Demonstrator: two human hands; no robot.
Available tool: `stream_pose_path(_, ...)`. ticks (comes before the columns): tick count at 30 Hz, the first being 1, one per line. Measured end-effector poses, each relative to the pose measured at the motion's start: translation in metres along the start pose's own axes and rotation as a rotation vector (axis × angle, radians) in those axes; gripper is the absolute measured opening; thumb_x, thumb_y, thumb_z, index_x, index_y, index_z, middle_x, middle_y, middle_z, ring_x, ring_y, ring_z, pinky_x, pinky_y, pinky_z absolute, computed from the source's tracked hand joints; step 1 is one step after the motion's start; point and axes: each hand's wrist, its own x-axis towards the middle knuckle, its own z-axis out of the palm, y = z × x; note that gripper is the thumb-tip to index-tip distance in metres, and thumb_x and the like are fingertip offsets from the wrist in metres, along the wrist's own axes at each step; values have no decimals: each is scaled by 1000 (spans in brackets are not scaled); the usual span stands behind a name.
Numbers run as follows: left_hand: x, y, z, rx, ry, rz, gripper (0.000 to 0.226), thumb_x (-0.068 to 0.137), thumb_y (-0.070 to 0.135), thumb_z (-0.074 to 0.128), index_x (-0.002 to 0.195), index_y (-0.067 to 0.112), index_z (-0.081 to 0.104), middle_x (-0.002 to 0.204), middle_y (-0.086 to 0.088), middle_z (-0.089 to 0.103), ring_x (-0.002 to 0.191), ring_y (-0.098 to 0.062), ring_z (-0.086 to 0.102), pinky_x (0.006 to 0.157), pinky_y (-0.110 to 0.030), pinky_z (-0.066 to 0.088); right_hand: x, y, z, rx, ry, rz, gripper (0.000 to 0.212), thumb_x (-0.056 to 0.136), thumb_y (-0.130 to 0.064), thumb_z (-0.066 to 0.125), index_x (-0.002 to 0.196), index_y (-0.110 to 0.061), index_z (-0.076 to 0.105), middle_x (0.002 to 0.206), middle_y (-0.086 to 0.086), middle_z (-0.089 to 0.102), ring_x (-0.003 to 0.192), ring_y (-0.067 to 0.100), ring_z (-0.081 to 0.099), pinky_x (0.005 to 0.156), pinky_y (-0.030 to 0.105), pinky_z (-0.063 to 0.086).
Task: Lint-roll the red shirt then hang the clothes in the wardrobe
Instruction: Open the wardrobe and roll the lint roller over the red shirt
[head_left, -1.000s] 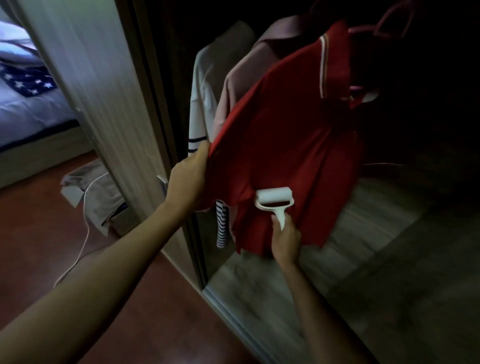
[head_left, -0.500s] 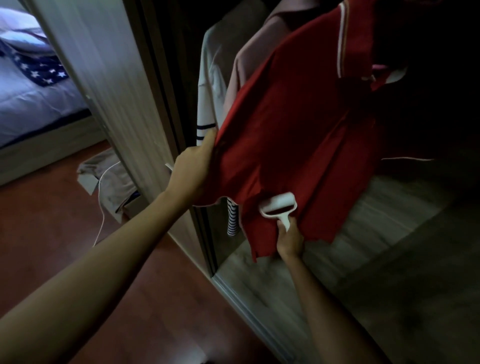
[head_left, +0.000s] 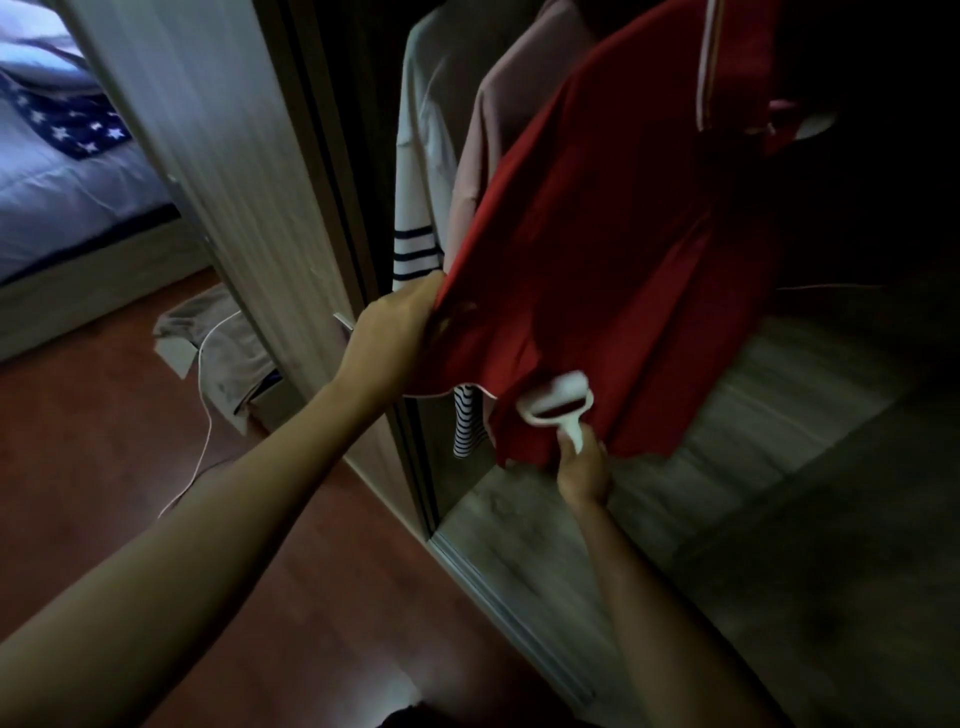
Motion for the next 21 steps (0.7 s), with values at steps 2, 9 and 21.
stream_pose_path(2,0,-5,1,38,-6,-21,34,87,36,57,105,7,58,87,-6,65,74,-26,63,60,-28,39,-8,25,5,-30,-99,129,34,95,-41,51,121,-21,58,118,12,60,111,33,57,92,42,44)
stream_pose_path(9,1,-7,0,94,40,-133,29,92,27,38,112,7,43,67,-16,58,55,-34,58,53,-35,41,-16,-30,-40,222,259,-146,37,90,-38,53,113,-11,62,104,10,64,96,25,61,78,27,42)
stream_pose_path(21,2,-9,10,-42,76,-138,39,79,53,18,103,23,29,73,-24,62,62,-41,61,56,-43,48,41,-116,-104,264,491,-319,25,97,-26,53,109,-6,61,100,9,65,93,21,60,77,19,37)
